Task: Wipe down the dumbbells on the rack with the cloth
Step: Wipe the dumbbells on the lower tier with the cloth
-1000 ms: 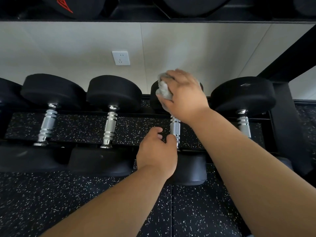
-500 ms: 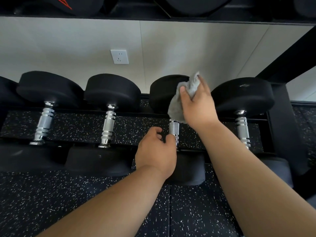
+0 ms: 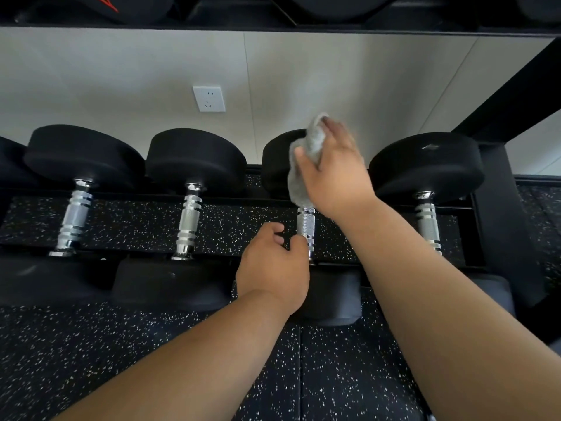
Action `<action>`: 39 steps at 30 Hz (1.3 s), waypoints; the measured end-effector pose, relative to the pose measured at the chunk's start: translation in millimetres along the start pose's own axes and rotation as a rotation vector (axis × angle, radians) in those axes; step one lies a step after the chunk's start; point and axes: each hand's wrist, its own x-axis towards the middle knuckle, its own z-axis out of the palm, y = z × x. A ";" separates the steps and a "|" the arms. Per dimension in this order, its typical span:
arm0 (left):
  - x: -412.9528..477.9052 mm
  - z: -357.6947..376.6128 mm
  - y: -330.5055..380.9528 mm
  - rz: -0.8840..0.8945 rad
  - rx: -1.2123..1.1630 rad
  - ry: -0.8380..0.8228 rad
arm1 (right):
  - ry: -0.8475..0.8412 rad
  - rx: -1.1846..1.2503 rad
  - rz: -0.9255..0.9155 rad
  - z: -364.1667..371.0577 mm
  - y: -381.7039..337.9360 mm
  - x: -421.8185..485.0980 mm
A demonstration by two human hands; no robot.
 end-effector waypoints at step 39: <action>-0.9 -2.3 2.0 -0.011 0.042 0.005 | 0.046 0.047 -0.070 17.6 25.2 -23.4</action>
